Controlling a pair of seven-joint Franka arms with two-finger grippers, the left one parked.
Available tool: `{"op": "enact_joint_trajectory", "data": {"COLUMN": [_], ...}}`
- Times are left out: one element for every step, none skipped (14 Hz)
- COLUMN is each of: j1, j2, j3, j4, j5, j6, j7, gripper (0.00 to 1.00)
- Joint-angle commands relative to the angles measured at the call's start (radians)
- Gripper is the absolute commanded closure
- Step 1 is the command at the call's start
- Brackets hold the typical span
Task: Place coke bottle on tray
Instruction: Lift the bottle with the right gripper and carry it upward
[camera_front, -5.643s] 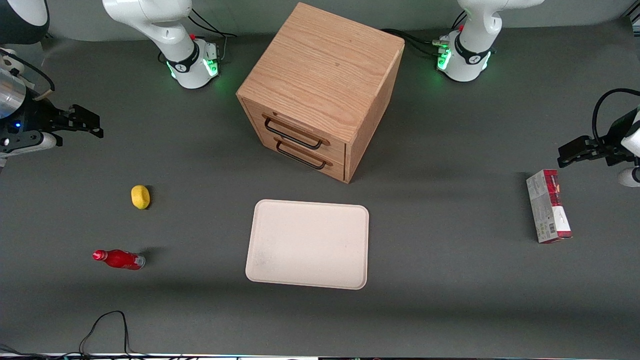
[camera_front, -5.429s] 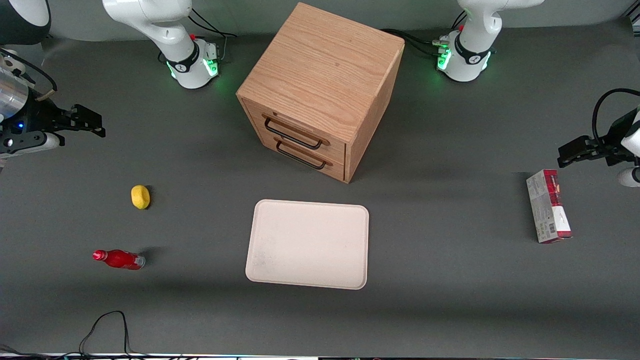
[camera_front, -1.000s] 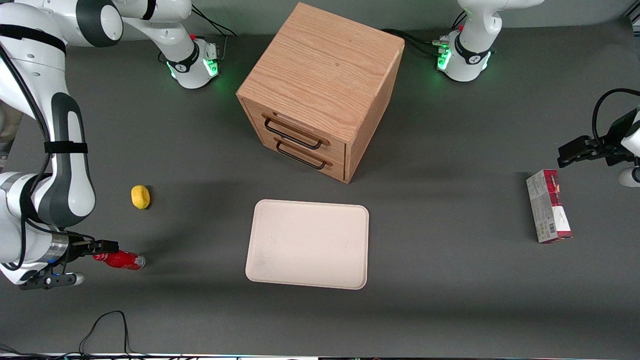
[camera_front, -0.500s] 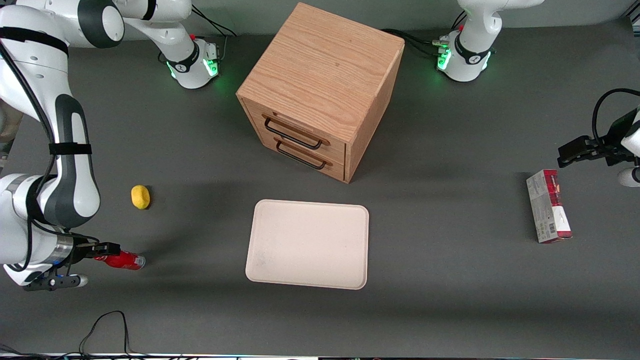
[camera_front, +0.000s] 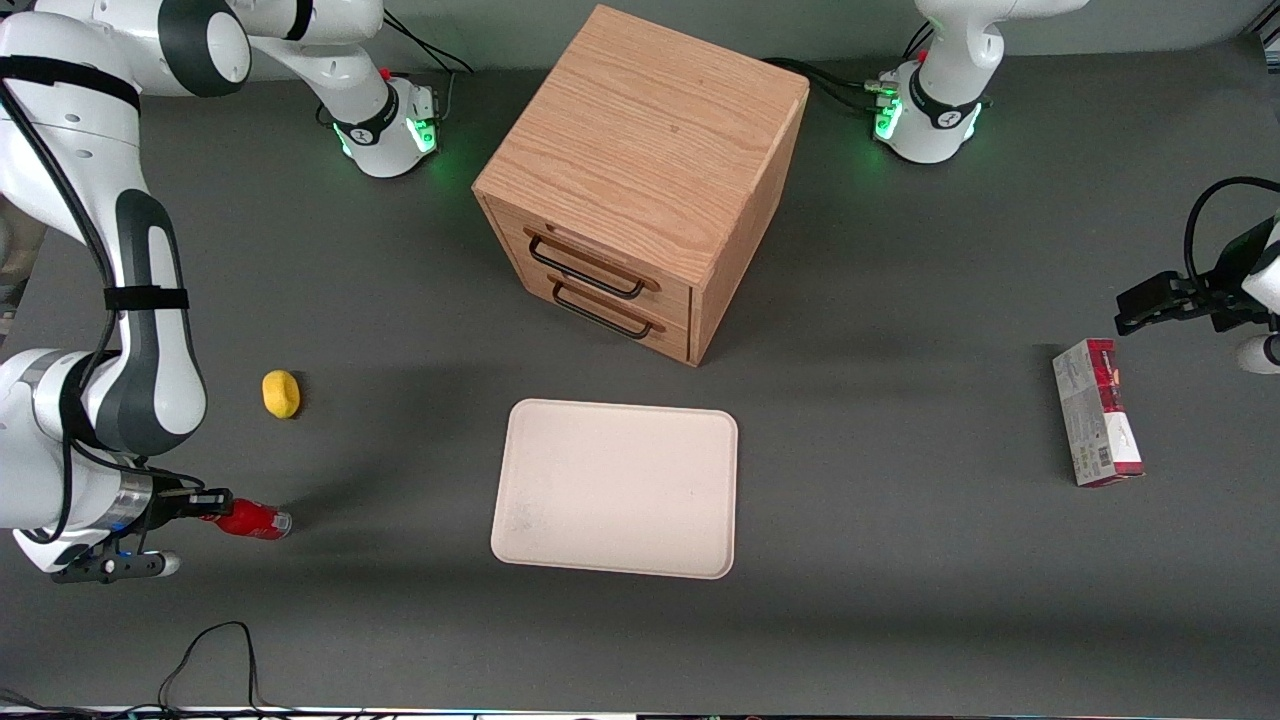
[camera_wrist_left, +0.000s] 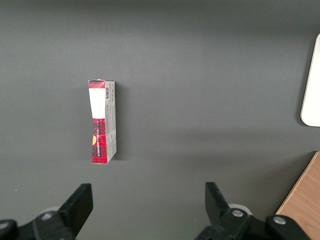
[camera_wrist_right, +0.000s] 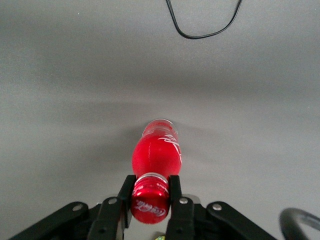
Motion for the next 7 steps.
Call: {"op": "enact_joint_trajectory", "data": {"j1": [0.007,0.01,0.01,0.016,0.028,0.037,0.042], "j2": [-0.011,-0.022,-0.042,-0.071,-0.123,-0.166,-0.215], "j3": [-0.004,-0.004,-0.003,-0.001,-0.001,-0.001,-0.001], "j4": [0.0,0.0,0.006,0.006,0.001,0.001,-0.002], "j5": [0.011,0.012,0.012,0.008,0.002,0.0,0.0], "j6": [-0.011,-0.033,-0.072,-0.12,-0.19,-0.258,-0.315], "j7": [0.023,0.027,0.043,0.059,0.052,0.052,0.047], "gripper": [1.0,1.0,1.0,1.0,1.0,1.0,1.0]}}
